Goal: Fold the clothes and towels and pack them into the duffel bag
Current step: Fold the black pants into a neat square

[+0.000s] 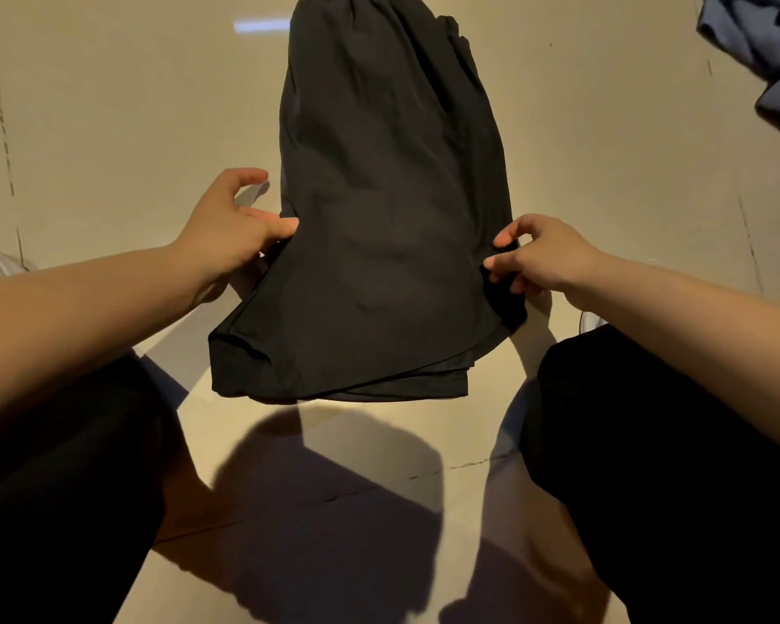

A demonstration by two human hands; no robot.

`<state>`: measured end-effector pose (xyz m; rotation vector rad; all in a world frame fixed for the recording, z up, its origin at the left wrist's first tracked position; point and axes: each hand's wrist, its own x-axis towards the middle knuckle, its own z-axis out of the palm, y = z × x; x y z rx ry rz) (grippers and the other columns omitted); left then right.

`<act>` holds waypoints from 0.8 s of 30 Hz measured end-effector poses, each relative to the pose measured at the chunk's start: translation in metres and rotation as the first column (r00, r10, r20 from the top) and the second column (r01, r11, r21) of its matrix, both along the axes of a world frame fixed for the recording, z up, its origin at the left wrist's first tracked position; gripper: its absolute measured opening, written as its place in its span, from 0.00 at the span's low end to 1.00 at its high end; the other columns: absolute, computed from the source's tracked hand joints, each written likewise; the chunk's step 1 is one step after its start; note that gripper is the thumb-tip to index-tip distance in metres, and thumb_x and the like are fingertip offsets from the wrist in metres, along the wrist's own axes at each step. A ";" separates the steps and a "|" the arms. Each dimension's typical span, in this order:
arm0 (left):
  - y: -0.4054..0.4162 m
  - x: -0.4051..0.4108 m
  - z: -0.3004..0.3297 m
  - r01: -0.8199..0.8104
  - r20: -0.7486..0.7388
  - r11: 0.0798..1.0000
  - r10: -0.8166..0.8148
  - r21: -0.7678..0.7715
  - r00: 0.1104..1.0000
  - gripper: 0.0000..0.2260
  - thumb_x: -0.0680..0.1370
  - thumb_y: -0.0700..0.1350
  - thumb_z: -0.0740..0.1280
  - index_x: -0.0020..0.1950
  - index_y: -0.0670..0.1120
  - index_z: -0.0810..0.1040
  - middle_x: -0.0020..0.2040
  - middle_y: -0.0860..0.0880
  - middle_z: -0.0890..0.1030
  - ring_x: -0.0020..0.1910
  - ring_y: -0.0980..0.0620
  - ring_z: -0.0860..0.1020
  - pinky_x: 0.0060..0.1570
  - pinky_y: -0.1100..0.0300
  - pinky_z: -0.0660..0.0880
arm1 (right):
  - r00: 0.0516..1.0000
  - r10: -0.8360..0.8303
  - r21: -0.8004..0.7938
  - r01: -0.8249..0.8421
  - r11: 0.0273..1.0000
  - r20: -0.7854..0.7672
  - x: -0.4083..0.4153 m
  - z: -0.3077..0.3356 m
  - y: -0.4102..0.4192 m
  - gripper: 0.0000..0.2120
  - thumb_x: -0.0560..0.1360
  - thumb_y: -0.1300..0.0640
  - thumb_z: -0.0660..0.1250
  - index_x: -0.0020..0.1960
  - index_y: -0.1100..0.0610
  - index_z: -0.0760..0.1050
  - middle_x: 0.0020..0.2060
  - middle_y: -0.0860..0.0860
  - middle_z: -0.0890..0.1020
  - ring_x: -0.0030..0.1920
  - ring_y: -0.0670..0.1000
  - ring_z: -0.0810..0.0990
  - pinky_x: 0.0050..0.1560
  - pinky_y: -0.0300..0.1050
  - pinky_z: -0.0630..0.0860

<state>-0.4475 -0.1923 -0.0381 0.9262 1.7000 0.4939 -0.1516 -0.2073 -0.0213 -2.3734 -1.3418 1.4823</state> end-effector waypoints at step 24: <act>-0.016 -0.033 0.000 0.699 -0.650 0.594 -0.355 0.398 0.672 0.25 0.77 0.58 0.64 0.71 0.47 0.68 0.65 0.39 0.70 0.56 0.40 0.73 0.54 0.47 0.71 | 0.707 0.613 -0.161 -0.600 0.784 0.352 0.001 -0.013 -0.023 0.25 0.76 0.40 0.63 0.66 0.54 0.69 0.58 0.55 0.79 0.54 0.58 0.78 0.48 0.48 0.73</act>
